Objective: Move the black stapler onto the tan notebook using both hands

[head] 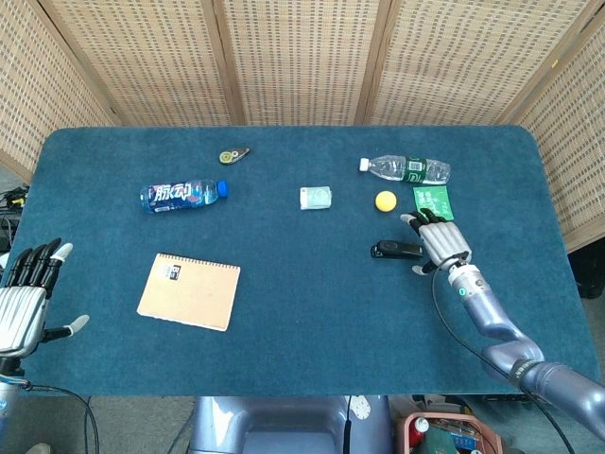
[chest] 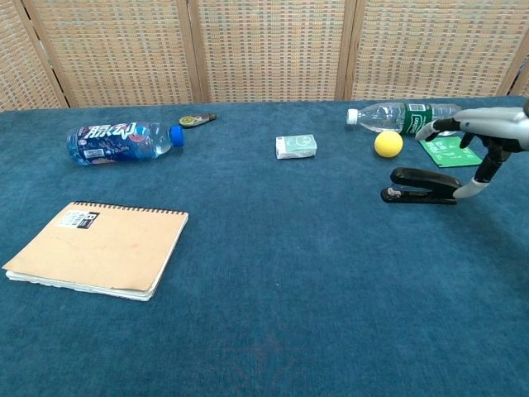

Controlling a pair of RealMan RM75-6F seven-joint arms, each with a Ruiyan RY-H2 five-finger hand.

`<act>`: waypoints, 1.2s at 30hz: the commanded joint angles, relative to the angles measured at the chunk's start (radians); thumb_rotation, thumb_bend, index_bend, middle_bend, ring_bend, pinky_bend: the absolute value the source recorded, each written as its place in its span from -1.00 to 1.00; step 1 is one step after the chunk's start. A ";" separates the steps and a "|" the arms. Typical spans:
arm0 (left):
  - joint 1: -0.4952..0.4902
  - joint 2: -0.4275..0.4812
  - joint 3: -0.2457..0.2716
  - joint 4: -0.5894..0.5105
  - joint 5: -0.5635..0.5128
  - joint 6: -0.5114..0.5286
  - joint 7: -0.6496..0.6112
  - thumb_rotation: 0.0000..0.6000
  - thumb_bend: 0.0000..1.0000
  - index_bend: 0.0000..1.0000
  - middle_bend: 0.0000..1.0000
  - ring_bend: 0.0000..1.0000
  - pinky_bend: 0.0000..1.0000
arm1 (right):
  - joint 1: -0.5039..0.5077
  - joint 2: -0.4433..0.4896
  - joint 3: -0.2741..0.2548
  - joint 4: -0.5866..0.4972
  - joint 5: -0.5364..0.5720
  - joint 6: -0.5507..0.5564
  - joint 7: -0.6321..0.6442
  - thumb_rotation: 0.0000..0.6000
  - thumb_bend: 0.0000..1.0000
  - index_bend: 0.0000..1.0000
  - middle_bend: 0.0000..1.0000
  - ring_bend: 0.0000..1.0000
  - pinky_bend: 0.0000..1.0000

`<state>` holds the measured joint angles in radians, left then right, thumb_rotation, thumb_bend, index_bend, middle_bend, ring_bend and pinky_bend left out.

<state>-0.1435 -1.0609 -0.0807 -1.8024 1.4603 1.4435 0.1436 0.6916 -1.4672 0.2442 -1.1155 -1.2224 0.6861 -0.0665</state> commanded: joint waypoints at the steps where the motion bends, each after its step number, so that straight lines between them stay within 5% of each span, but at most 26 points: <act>1: -0.004 -0.001 -0.004 0.001 -0.012 -0.008 0.002 1.00 -0.75 -1.00 -1.00 -1.00 -1.00 | 0.027 -0.045 -0.011 0.056 0.021 -0.031 -0.009 1.00 -0.97 -0.82 -0.71 -0.93 -0.53; 7: -0.010 -0.004 -0.007 0.001 -0.025 -0.019 0.005 1.00 -0.75 -1.00 -1.00 -1.00 -1.00 | 0.051 -0.132 -0.018 0.173 0.026 -0.043 0.018 1.00 -0.89 -0.53 -0.43 -0.68 -0.25; 13: -0.013 -0.004 -0.006 0.000 -0.029 -0.022 0.006 1.00 -0.75 -1.00 -1.00 -1.00 -1.00 | 0.074 -0.205 -0.027 0.273 -0.015 -0.008 0.054 1.00 -0.46 0.04 0.07 -0.24 0.11; 20: -0.011 0.003 -0.005 -0.002 -0.033 -0.022 -0.007 1.00 -0.74 -1.00 -1.00 -1.00 -1.00 | 0.071 -0.216 -0.035 0.294 -0.065 0.068 0.092 1.00 -0.22 0.15 0.17 -0.15 0.19; 29: -0.011 0.026 0.000 -0.014 -0.024 -0.028 -0.046 1.00 -0.74 -1.00 -1.00 -1.00 -1.00 | 0.070 -0.061 -0.042 -0.016 -0.166 0.200 0.044 1.00 -0.17 0.15 0.18 -0.14 0.19; 36: -0.009 0.058 0.009 -0.027 -0.019 -0.043 -0.103 1.00 -0.75 -1.00 -1.00 -1.00 -1.00 | 0.142 -0.001 0.012 -0.313 -0.067 0.146 -0.244 1.00 -0.16 0.15 0.18 -0.14 0.19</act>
<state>-0.1546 -1.0119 -0.0735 -1.8237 1.4406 1.4020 0.0518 0.7894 -1.5075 0.2233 -1.2996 -1.3544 0.8584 -0.1550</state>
